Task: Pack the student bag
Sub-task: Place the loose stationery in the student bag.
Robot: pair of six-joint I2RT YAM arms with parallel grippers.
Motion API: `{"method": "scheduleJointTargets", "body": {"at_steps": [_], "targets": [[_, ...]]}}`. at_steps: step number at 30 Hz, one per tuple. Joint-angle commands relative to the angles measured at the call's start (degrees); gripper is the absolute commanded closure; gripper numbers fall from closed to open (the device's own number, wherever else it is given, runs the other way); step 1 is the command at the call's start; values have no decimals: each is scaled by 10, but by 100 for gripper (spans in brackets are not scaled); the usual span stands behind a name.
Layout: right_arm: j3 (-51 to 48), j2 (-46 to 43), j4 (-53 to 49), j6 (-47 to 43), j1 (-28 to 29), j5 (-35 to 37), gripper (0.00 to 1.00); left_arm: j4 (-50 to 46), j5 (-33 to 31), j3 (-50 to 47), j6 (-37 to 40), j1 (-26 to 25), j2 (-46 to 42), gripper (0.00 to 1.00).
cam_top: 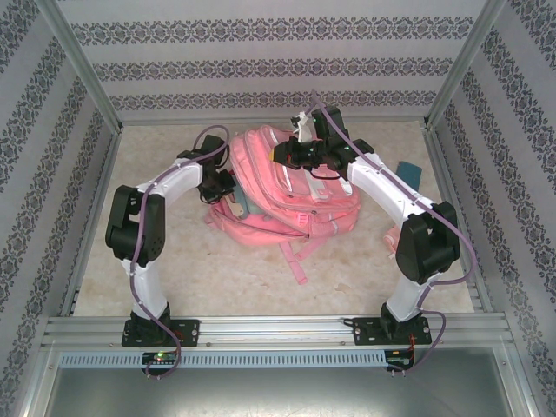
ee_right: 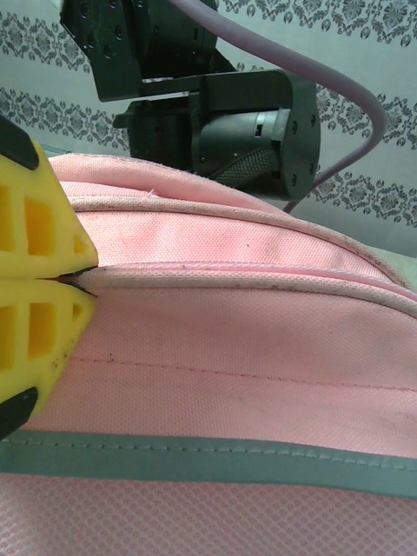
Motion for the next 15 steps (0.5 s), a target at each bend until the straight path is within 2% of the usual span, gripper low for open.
{"method": "scheduleJointTargets", "body": {"at_steps": [1,4,7,12,15], "targets": [[0,-34,34,-2,10,-18,99,-18,-24,32,-10,-18,36,97],[-2,-36,31,-6,7,-15,99,-50,-56,31,5,-22,41,86],[-5,-35,32,-6,5,-15,99,-47,-63,16,11,-22,19,82],[-1,-26,32,-6,3,-12,98,-68,-75,16,19,-22,-30,45],[-1,-23,31,-6,2,-9,95,-97,-94,18,22,-22,-55,40]]}}
